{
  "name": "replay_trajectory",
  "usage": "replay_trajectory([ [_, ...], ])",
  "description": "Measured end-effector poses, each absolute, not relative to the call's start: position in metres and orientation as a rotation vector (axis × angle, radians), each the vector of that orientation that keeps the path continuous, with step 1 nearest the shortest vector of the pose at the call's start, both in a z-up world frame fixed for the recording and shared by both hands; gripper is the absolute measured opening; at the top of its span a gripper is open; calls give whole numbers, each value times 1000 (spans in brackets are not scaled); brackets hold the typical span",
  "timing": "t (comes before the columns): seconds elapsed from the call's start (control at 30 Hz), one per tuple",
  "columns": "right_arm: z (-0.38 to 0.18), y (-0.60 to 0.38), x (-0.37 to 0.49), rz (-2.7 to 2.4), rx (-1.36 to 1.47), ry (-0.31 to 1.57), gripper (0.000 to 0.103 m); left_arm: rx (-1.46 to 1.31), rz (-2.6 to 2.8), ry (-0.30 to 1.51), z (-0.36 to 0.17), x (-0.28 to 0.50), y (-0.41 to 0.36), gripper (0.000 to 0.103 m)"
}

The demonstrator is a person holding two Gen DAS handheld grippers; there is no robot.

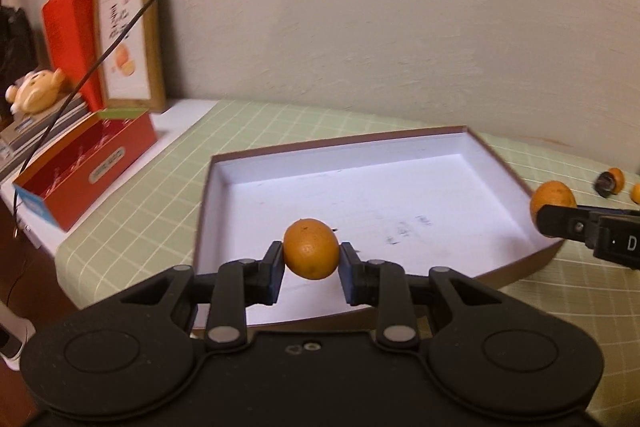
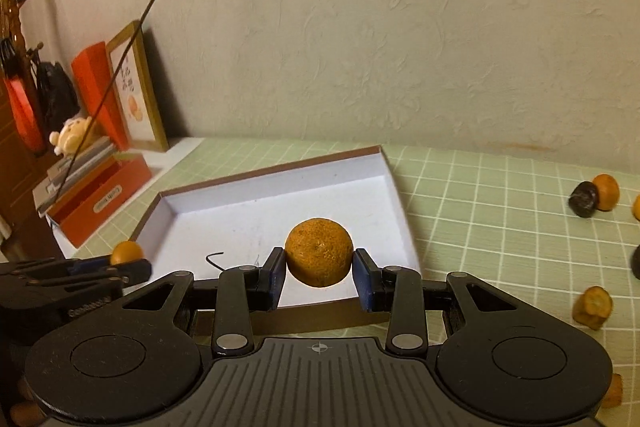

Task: Organize fruits
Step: 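Carry the kumquat in the left tool while the right tool carries another kumquat to the box, then open both tools to drop the kumquats into the white box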

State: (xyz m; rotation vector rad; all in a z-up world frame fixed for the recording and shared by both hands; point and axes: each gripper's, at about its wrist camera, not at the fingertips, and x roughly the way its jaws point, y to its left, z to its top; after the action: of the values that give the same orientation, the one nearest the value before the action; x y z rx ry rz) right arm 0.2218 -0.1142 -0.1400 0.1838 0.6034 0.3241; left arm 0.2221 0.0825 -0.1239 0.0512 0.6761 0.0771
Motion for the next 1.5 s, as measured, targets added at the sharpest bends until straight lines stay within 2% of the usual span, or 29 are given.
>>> replay_trajectory([
  [0.83, -177, -113, 280, 234, 117, 671, 37, -21, 184, 784, -156, 246, 111, 20],
  [0.9, -177, -114, 280, 236, 122, 668, 37, -13, 199, 784, -155, 247, 109, 25],
  [0.93, -176, -115, 279, 238, 124, 664, 37, -8, 208, 780, -154, 246, 109, 32],
  [0.97, -175, -115, 279, 240, 127, 661, 38, -8, 212, 776, -152, 246, 108, 44],
  [1.0, -173, -116, 278, 246, 133, 656, 41, -8, 218, 766, -150, 244, 107, 51],
  [1.07, -169, -118, 274, 244, 147, 633, 57, -1, 239, 734, -143, 241, 106, 83],
  [1.1, -167, -119, 271, 241, 148, 619, 73, 5, 239, 714, -139, 239, 105, 89],
  [1.13, -164, -120, 268, 239, 144, 602, 78, 12, 242, 694, -136, 237, 103, 94],
  [1.4, -148, -121, 255, 250, 149, 550, 85, 15, 246, 683, -126, 232, 101, 97],
  [1.5, -142, -123, 250, 244, 154, 535, 92, 24, 239, 680, -120, 230, 98, 97],
])
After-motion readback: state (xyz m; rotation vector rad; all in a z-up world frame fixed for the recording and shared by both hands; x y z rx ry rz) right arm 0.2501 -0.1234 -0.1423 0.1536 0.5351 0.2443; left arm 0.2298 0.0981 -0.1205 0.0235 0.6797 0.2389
